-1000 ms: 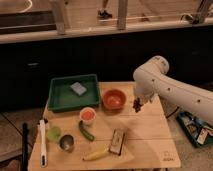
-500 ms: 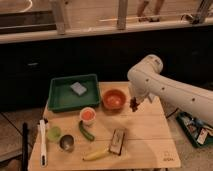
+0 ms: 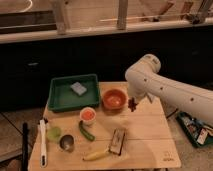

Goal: Place grapes in red bowl

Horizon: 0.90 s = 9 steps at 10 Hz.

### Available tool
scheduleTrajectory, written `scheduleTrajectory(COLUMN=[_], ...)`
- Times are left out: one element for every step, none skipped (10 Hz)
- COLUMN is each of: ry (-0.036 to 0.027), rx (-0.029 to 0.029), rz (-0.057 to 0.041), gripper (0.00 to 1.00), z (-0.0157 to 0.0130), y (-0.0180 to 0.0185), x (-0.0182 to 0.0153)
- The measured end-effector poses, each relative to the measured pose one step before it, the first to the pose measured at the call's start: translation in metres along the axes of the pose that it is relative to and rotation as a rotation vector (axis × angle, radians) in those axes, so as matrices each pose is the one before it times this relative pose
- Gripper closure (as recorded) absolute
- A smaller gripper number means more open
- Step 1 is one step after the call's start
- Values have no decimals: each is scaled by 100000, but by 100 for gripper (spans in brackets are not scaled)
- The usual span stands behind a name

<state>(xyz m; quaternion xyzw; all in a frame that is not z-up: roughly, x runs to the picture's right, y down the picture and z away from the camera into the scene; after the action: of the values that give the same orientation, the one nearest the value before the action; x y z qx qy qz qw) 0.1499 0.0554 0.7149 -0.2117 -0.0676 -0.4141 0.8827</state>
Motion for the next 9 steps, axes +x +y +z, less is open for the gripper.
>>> scheduleTrajectory(ry=[-344,-138,-475,-695,-402,-464,-433,-331,-319], rx=[221,-28,81,29,-8,149,99,-193,-306], rz=[-1911,-517,-1378,-2190,-902,-1582,-1339,-1393,-1079], gripper=[100,100,100,100,100,100,100,100,100], z=[-140,-37,-67,-39,-30,-59,-22,-49,-12], y=[-529,66,184,-177,-253,-636,-290,87,142], x=[-557,-17,8,-414,-396,-615,-369,-144,-105])
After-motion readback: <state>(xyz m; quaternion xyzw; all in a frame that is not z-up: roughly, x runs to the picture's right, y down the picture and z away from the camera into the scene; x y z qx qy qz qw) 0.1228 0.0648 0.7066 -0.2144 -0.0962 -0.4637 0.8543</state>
